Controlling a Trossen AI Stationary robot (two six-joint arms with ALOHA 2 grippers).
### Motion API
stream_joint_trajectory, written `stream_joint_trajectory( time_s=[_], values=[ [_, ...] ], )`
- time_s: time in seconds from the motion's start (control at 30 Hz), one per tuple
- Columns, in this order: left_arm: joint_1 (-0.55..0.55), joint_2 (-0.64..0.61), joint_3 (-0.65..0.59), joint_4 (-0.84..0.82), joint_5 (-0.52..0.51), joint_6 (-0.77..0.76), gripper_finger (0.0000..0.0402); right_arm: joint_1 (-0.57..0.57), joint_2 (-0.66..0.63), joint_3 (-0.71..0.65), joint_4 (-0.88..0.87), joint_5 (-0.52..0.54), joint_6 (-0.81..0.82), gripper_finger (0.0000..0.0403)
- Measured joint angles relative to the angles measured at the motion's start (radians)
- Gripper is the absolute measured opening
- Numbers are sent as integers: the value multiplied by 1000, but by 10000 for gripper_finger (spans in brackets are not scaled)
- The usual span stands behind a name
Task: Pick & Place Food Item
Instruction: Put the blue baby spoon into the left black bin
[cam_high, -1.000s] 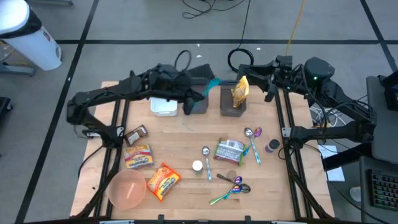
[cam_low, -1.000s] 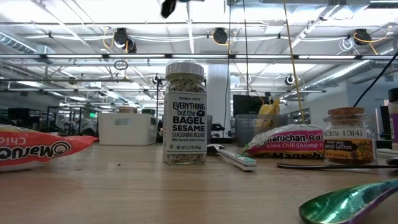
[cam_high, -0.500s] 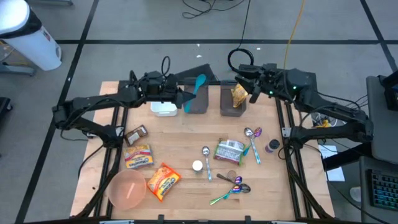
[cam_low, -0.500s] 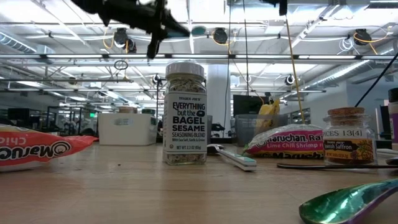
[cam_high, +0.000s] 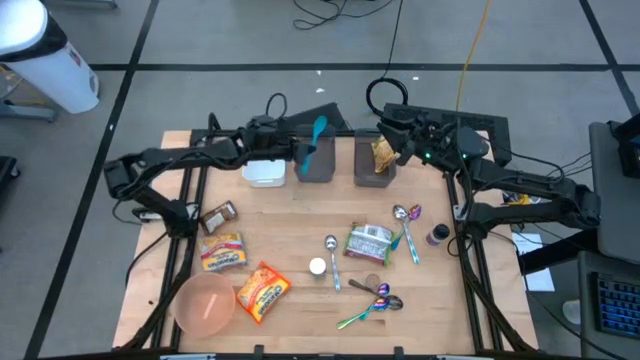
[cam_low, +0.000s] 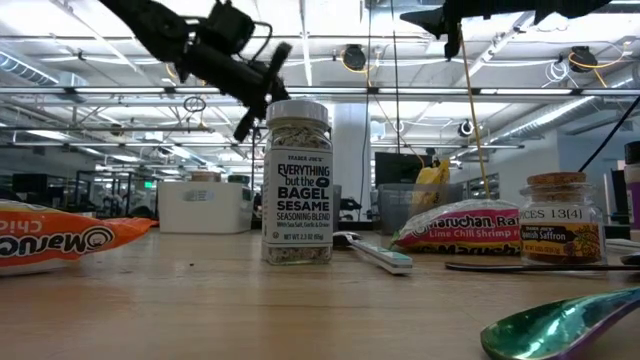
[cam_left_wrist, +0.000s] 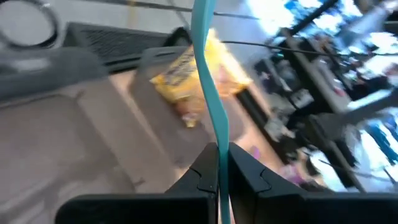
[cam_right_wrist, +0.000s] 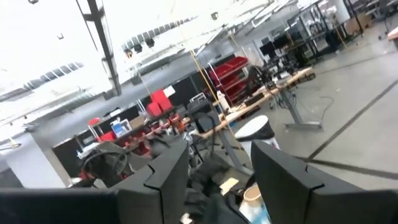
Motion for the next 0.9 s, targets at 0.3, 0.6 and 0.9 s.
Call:
stream_joint_trajectory(
  time_s=[0.3, 0.6, 0.9],
  values=[
    [-1, 124, 3, 42, -79, -76, 12, -70, -3, 0, -6, -33, -28, 166],
    [-1, 234, 233, -266, -83, 184, 12, -206, -3, 0, -66, -247, 37, 166],
    [8, 357, 446, -582, -125, 336, 12, -258, -5, 0, -71, -376, 81, 166]
  ],
)
